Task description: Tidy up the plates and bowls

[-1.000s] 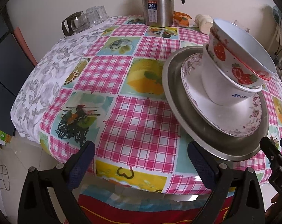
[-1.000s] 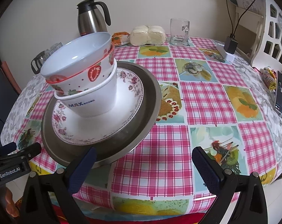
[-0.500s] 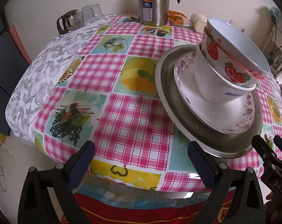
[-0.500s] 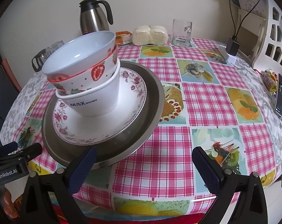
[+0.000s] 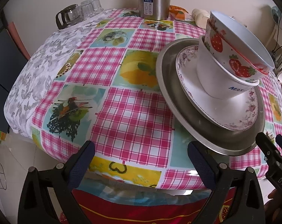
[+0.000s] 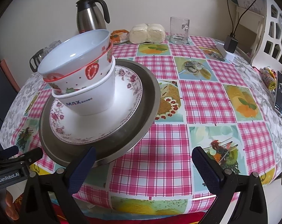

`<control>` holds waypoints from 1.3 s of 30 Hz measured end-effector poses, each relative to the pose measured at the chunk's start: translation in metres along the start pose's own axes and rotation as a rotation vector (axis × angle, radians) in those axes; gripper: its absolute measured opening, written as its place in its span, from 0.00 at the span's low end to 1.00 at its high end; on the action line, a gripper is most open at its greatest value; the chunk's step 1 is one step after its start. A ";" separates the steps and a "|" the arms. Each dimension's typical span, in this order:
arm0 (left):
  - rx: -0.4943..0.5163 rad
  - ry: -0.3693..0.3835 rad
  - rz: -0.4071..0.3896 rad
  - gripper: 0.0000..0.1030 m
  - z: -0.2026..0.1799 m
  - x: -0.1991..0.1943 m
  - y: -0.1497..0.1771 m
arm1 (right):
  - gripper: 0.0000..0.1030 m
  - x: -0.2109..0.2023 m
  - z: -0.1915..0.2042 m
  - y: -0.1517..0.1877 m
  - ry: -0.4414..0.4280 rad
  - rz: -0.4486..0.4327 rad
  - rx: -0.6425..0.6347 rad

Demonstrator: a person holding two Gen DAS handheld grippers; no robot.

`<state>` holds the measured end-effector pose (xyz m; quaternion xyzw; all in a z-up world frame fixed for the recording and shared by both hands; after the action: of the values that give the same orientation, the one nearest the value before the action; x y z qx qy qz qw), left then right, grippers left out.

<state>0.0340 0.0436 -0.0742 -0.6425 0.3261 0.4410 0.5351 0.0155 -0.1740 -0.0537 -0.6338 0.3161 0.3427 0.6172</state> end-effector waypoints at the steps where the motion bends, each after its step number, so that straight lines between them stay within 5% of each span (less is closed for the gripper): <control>1: -0.001 0.001 0.001 0.96 0.000 0.000 0.000 | 1.00 0.000 0.000 0.000 0.000 0.000 0.000; 39: -0.021 0.017 0.038 0.96 0.000 0.006 0.000 | 1.00 0.003 -0.003 -0.002 0.012 0.008 -0.017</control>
<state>0.0364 0.0435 -0.0793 -0.6456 0.3382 0.4490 0.5170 0.0187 -0.1766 -0.0553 -0.6399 0.3194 0.3442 0.6083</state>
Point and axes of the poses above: each gripper's, at about its wrist camera, not at the fingertips, and x roughly the way its jaws point, z to its left, y to its underside, the point moved 5 cm from there along x, roughly the way its jaws point, and after that the axes turned 7 degrees about -x, right-handed, at the moved point
